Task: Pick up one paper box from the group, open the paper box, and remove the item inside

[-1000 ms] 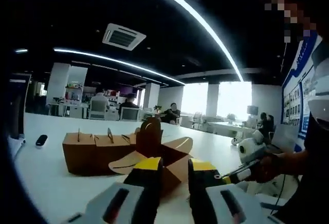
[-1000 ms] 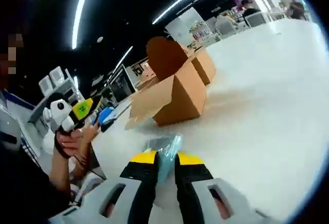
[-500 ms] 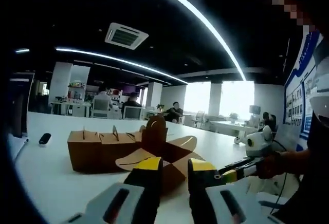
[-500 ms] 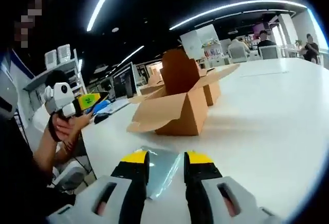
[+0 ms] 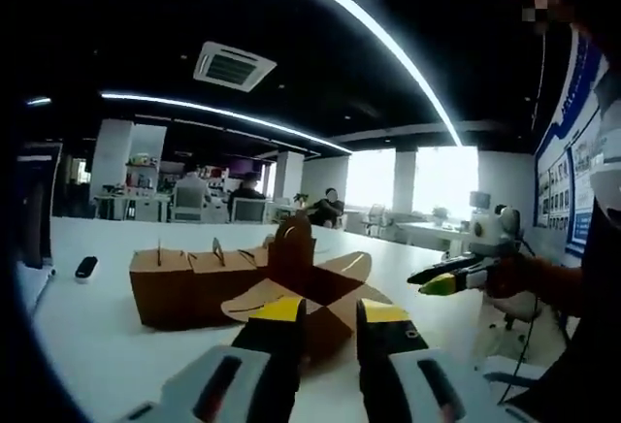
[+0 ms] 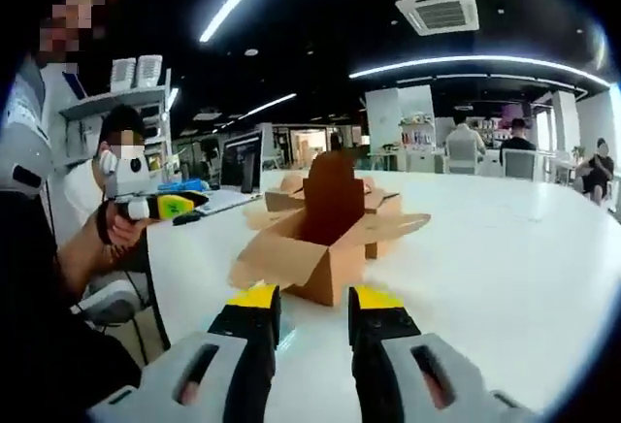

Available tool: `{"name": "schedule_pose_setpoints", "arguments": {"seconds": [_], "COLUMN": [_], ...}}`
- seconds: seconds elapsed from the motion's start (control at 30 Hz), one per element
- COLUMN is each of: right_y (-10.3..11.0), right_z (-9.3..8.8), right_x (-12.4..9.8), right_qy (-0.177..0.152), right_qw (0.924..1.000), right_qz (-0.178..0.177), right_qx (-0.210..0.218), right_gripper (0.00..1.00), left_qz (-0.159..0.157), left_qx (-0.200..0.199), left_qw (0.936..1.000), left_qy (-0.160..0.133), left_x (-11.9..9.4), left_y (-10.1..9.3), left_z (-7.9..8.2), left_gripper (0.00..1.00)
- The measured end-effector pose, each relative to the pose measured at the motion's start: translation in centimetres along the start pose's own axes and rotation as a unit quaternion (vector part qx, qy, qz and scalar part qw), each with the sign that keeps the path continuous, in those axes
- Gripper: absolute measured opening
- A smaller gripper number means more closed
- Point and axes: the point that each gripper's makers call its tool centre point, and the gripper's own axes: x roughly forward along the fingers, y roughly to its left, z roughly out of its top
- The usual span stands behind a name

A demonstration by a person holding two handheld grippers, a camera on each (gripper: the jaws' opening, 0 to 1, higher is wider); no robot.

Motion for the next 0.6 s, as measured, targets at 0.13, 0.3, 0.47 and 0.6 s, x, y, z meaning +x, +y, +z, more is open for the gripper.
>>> {"name": "schedule_pose_setpoints", "arguments": {"seconds": [0.13,0.3,0.47,0.6], "right_y": [-0.9,-1.8,-2.7,-3.6], "right_z": [2.1,3.2,4.9,5.9], "right_x": [-0.5,-1.4,-2.5,-2.7], "right_qy": [-0.017,-0.020,-0.044,-0.060], "right_qw": [0.9995,0.9994,0.9981,0.9979], "right_qz": [-0.002,-0.003,-0.004,-0.009], "right_qx": [-0.027,-0.028,-0.043,-0.025], "right_gripper": [0.32,0.31,0.31,0.32], "left_qz": [0.007,0.007,0.003,0.007], "left_qx": [0.020,0.033,0.039,0.048], "left_qw": [0.9998,0.9994,0.9992,0.9988], "left_qy": [-0.001,0.002,0.004,-0.002], "left_x": [-0.5,-1.1,-1.5,-1.5], "left_y": [0.7,0.9,1.0,1.3], "left_z": [1.2,1.7,1.7,2.3], "left_gripper": [0.25,0.27,0.26,0.27]}}
